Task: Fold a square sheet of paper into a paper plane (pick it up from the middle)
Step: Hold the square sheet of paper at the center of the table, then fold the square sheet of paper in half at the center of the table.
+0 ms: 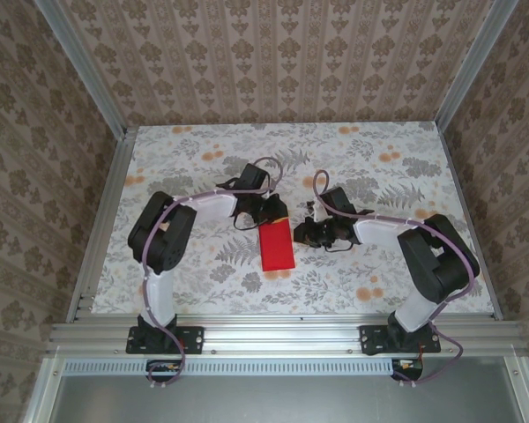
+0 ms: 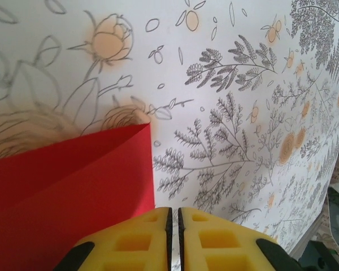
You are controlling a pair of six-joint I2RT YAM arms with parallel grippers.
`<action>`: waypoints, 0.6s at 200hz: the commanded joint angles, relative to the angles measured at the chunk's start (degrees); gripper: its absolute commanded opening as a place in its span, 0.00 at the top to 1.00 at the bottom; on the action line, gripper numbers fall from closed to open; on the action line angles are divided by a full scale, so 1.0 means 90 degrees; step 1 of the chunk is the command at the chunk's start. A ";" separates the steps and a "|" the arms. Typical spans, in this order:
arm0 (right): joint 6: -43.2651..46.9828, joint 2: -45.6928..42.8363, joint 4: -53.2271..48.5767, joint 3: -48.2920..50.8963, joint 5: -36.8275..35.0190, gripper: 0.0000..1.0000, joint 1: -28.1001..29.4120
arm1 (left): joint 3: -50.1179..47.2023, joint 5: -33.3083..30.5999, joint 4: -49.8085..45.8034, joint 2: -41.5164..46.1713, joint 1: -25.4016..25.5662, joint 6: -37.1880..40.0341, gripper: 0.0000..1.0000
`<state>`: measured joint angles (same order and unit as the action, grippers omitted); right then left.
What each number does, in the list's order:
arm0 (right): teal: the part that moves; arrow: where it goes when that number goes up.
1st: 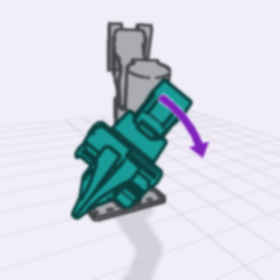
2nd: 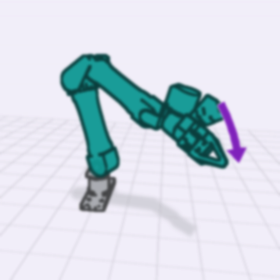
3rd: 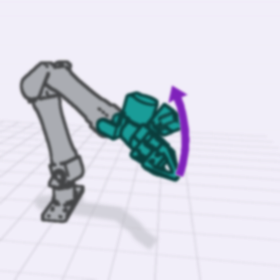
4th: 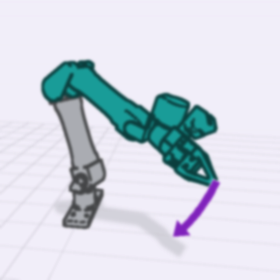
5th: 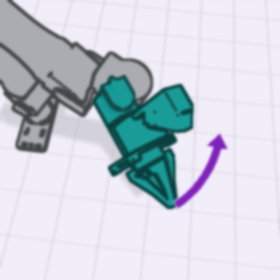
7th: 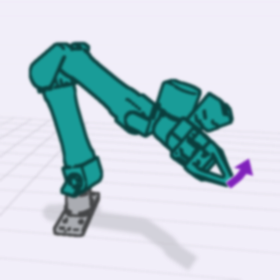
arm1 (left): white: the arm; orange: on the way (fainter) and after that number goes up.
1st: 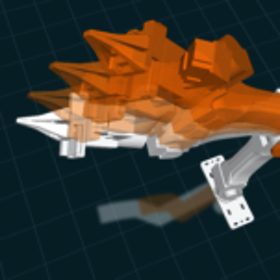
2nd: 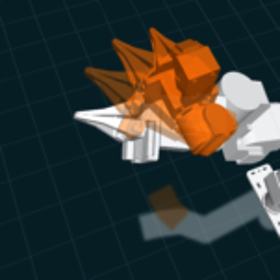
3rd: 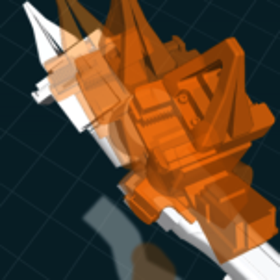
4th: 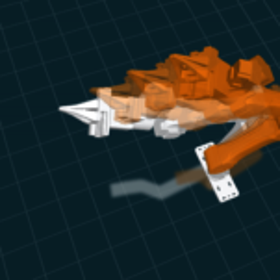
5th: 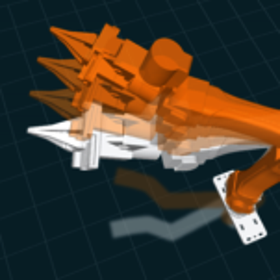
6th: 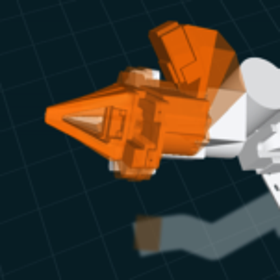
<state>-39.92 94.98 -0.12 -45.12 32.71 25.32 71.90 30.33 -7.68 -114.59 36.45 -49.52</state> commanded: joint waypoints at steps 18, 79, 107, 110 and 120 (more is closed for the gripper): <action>-0.0393 0.0256 0.0433 -0.0037 -0.0182 0.86 -0.0030 | 0.0444 0.0095 -0.0225 -0.0424 0.0003 0.0160 0.88; -0.0520 0.0881 0.0741 -0.0452 0.0084 0.88 -0.0018 | 0.0467 -0.0047 -0.0453 -0.0686 0.0003 0.0276 0.92; -0.0535 0.1157 0.0765 -0.0729 0.0145 0.89 -0.0016 | 0.0337 -0.0171 -0.0543 -0.0704 0.0003 0.0311 0.93; -0.0535 0.1183 0.0765 -0.0758 0.0151 0.89 -0.0019 | 0.0325 -0.0180 -0.0543 -0.0709 0.0003 0.0307 0.93; -0.0540 0.1281 0.0756 -0.0835 0.0155 0.90 -0.0020 | 0.0276 -0.0214 -0.0543 -0.0721 0.0003 0.0311 0.93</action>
<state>-43.81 104.47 5.26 -50.00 32.40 25.32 75.42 30.24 -8.97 -120.01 36.45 -48.38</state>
